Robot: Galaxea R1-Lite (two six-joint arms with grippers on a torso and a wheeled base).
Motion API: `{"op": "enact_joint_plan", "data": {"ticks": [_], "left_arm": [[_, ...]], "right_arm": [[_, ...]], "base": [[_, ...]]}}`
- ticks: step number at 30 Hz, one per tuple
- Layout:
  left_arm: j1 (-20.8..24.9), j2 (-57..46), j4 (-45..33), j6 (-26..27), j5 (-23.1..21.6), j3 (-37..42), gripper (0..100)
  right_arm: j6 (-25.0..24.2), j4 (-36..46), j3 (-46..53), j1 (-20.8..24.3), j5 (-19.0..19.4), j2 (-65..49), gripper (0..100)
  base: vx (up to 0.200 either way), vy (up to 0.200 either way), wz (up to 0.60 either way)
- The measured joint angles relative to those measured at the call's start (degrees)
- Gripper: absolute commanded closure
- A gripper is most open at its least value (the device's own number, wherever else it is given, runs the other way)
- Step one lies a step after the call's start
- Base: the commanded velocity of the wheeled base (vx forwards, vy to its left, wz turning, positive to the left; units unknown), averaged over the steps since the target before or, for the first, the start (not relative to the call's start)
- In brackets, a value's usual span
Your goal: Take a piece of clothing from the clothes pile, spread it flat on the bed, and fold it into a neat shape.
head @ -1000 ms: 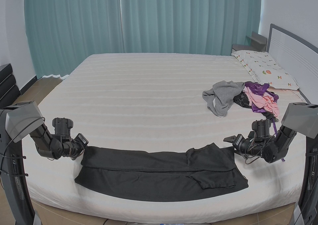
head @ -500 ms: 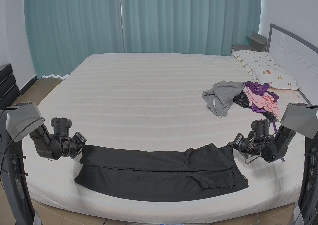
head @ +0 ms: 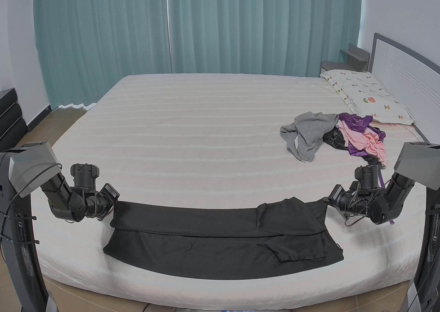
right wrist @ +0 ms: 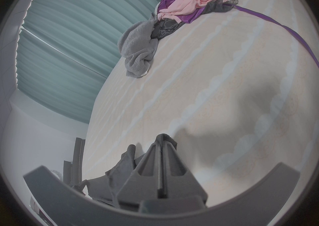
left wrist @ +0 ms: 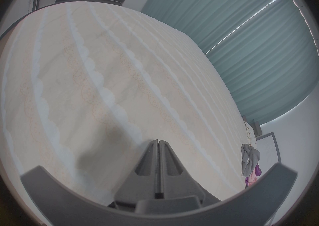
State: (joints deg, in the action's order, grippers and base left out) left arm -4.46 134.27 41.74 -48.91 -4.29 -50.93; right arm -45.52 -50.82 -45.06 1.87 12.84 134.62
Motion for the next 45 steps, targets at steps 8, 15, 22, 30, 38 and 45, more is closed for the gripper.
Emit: {"op": "enact_joint_plan", "data": {"ticks": [8, 15, 22, 30, 38, 45], "left_arm": [[0.09, 0.02, 1.78, -0.09, 0.0, -0.17, 100], [0.26, 0.18, 3.04, -0.02, 0.0, -0.55, 100], [0.41, 0.38, 2.79, 0.05, 0.0, -0.68, 0], [0.39, 0.33, 2.79, -0.05, -0.24, -0.39, 0], [-0.05, -2.9, 3.04, -0.11, -3.32, 5.02, 0], [-0.17, -7.2, 3.45, 0.09, -8.37, 12.73, 0]], "right_arm": [[-0.1, 0.05, 0.71, -0.61, 0.05, -0.52, 100], [-0.07, 0.0, 0.52, -0.44, 0.05, -0.55, 100], [-0.07, 0.05, 0.82, -0.18, 0.1, -0.61, 0], [-0.16, 0.0, 3.08, -0.18, 1.17, -3.47, 0], [0.34, -0.06, 8.64, 0.44, 4.73, -7.63, 0], [0.41, -3.58, 12.02, 0.89, 5.01, -8.59, 0]], "base": [[0.0, 0.0, 0.0], [0.0, 0.0, 0.0], [0.0, 0.0, 0.0], [0.0, 0.0, 0.0], [0.0, 0.0, 0.0], [-0.029, 0.0, 0.0]]}}
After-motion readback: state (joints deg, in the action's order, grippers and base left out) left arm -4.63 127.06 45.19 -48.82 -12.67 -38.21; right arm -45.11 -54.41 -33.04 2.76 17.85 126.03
